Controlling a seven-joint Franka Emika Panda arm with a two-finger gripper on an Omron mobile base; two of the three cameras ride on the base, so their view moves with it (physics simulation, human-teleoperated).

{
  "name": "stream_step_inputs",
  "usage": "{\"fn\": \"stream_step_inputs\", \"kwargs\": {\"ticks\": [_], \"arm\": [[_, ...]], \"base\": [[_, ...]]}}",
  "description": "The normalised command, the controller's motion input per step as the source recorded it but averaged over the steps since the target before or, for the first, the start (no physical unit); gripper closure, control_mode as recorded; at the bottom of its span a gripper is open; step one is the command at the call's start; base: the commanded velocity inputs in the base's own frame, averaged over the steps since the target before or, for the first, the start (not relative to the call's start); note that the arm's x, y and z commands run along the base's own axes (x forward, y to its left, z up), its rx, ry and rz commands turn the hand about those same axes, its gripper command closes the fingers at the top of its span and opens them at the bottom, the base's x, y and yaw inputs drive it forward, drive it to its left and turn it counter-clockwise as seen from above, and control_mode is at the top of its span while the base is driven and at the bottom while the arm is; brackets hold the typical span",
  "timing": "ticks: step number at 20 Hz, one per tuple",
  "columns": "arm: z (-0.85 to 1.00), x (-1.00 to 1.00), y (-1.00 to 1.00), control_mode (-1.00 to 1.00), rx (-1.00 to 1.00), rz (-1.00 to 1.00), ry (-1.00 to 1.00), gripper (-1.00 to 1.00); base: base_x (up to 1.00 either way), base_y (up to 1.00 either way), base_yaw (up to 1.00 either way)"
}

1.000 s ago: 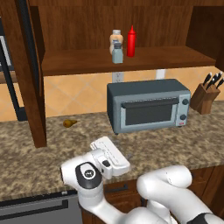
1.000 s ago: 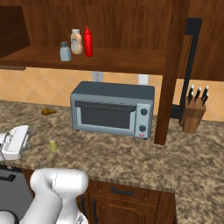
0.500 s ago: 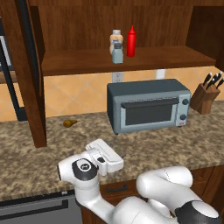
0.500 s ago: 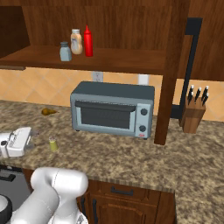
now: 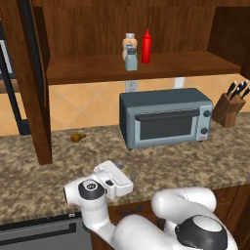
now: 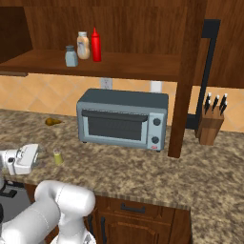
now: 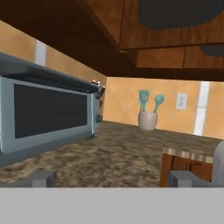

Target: Put the shaker and condiment bottle from the counter next to their counterparts in the cabinet.

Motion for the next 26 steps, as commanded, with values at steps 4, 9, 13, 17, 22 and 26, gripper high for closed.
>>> {"fn": "stream_step_inputs", "kwargs": {"ticks": [4, 9, 13, 17, 22, 26], "arm": [[-0.08, 0.39, 0.26, -1.0, 0.0, 0.0, 0.0, -1.0], [-0.36, 0.46, 0.16, -1.0, 0.0, 0.0, 0.0, -1.0], [-0.43, 0.41, 0.16, -1.0, 0.01, 0.0, 0.0, -1.0], [-0.39, 0.33, 0.28, -1.0, 0.05, 0.0, 0.0, -1.0], [-0.21, 0.27, 0.06, -1.0, 0.05, 0.0, 0.0, -1.0], [-0.16, 0.42, 0.0, -1.0, 0.01, 0.0, 0.0, -1.0]], "base": [[0.0, 0.0, 0.0], [0.0, 0.0, 0.0], [0.0, 0.0, 0.0], [0.0, 0.0, 0.0], [0.0, 0.0, 0.0], [0.0, 0.0, 0.0]]}}
